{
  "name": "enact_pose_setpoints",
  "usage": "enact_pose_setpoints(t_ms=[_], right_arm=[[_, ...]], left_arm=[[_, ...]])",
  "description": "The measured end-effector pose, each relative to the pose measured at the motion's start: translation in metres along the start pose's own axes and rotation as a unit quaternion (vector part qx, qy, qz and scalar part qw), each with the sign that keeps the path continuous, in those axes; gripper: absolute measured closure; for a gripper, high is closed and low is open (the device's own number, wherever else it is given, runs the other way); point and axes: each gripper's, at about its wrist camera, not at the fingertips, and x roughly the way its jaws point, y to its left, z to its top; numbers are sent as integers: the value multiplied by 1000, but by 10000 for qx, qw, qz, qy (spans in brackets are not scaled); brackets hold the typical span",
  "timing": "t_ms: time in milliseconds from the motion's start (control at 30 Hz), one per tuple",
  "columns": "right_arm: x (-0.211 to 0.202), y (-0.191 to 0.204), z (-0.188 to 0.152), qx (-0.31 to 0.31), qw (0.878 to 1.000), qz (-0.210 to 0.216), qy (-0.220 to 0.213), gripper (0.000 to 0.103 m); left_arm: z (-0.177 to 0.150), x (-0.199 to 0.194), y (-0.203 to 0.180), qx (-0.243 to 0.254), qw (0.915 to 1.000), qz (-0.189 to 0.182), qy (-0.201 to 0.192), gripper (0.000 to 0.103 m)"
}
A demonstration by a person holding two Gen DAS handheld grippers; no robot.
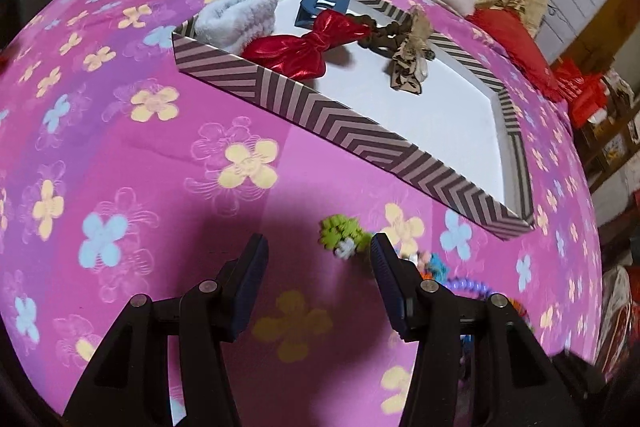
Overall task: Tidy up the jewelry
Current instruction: 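Grasp the green flower bracelet with the left tool while the right tool grasps the black scrunchie, then carry the green bracelet into the box with the left tool while the right tool drops the black scrunchie there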
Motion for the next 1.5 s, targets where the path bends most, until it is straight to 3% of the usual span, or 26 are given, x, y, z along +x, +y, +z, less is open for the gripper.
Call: enact_pose_setpoints(t_ms=[233,267,300,400,700,1067,1500], right_arm=[[-2,-2,1,52,9999,104,2,91],[-2,-2,1,66,9999,116,-1,91],[-3,-3,1,90,9999,143,-8,91],[-7,-4,1,92,9998,188,-20,91],[-37,0,6,73,9986,454,-255,92],[-58,-11,30,295,9954,702,-586,92],[-35,-29,97,352,9951,501,-775,92]], left_arm=[[2,7,-16,-1,9997,199,-134,42],[2,7,-18,51,9997,179,-168,50],[1,8,-20,138,9997,-38,-212,66],[2,7,-25,335,9990,-278,-139,80],[12,-36,-13,451,9969,-522,-370,81],[34,-89,-14,691,9925,-539,-850,81],[88,-82,-34,810,9908,-300,-1038,81]])
